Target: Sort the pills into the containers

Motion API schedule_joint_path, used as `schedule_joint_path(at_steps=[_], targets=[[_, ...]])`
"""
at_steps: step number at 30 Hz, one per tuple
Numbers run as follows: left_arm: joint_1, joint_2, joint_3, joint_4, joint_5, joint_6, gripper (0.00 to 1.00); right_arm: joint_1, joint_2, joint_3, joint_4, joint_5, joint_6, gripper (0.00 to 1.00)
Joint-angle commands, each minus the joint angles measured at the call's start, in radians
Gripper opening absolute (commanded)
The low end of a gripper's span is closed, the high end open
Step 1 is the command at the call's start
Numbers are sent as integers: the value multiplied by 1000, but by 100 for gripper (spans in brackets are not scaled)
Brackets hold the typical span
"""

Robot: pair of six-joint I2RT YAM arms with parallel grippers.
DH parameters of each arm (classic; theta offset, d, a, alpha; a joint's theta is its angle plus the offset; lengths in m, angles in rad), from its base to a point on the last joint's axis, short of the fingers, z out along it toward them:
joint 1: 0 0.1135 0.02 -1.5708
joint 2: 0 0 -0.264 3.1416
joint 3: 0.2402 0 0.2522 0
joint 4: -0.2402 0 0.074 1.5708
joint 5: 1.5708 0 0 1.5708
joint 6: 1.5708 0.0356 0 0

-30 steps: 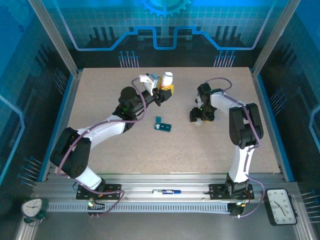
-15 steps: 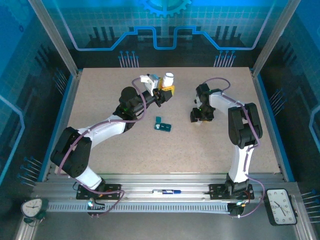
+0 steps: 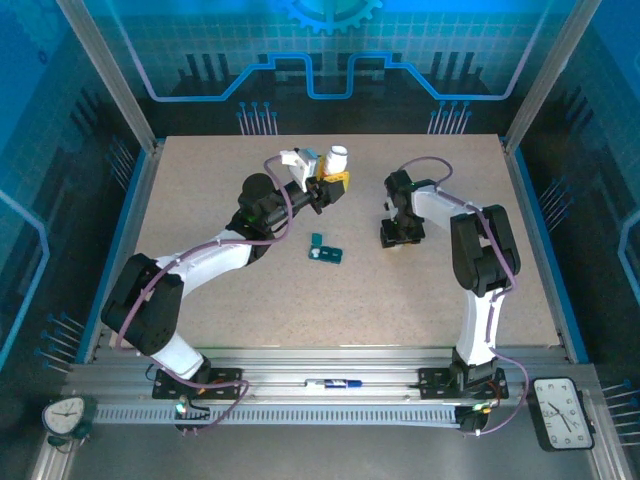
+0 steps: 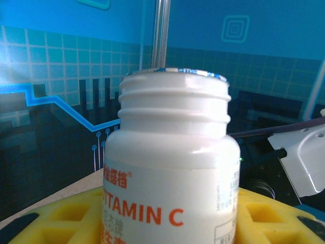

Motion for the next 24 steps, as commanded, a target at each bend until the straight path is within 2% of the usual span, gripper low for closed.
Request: schedule_joint_path(at_steps=[1,4,6,8,15,24], targets=[[-2,4,-13,50,26,8,0,14,23,3,-26,-2,-3,48],[-1,4,-16,52,30,13,0,15,24,10,-26,-9,0,48],[-2,2,-16,52,33,13,0,14,29,17,-28,-10,2,57],[-2,4,-16,51,31,13,0,14,37,24,-31,-11,4,59],[-1,5,-13,43,35,12,0,13,45,40,-31,-4,6,58],[-2,13,-6,43,50,6,0,11,66,64,-34,-5,3,53]])
